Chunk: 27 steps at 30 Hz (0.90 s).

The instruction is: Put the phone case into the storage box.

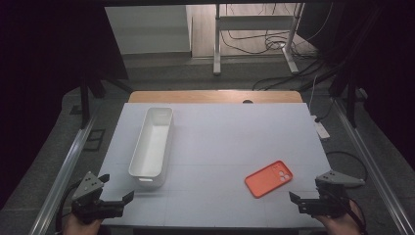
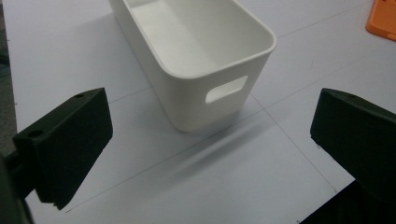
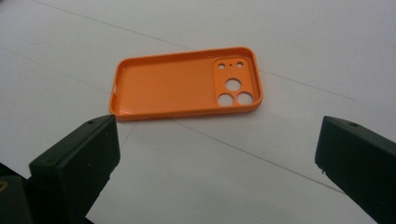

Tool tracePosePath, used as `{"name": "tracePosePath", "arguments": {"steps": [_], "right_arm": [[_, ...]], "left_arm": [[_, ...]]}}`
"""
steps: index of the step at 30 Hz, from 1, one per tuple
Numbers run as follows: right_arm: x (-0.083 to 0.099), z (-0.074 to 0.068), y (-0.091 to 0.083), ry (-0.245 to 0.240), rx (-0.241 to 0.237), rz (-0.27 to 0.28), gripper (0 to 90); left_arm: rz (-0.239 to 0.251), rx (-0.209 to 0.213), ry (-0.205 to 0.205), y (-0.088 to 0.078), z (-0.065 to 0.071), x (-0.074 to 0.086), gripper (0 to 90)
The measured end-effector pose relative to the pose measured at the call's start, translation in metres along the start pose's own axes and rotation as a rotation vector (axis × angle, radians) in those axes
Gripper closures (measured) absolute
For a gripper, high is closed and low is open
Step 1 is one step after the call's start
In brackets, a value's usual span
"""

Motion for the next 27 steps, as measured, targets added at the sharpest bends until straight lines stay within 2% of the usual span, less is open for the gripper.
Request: {"name": "tracePosePath", "arguments": {"steps": [9, 27], "right_arm": [[0.0000, -0.0011, 0.0004, -0.008, 0.002, -0.008, 0.1], [-0.0001, 0.0010, 0.0009, 0.013, -0.004, -0.012, 0.0]], "left_arm": [[0.008, 0.014, -0.004, -0.0012, -0.0005, 0.0003, 0.0], [0.012, 0.025, 0.001, -0.0013, -0.0002, 0.0001, 0.0]]}}
Point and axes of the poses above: each handheld gripper's, and its own axes: y roughly forward along the jaws, x roughly out of its underside, z roughly to its right, the point moved 5 cm from there along y, roughly forward along the jaws, and after that the axes turned 9 degrees about x, right-handed, at the moved point
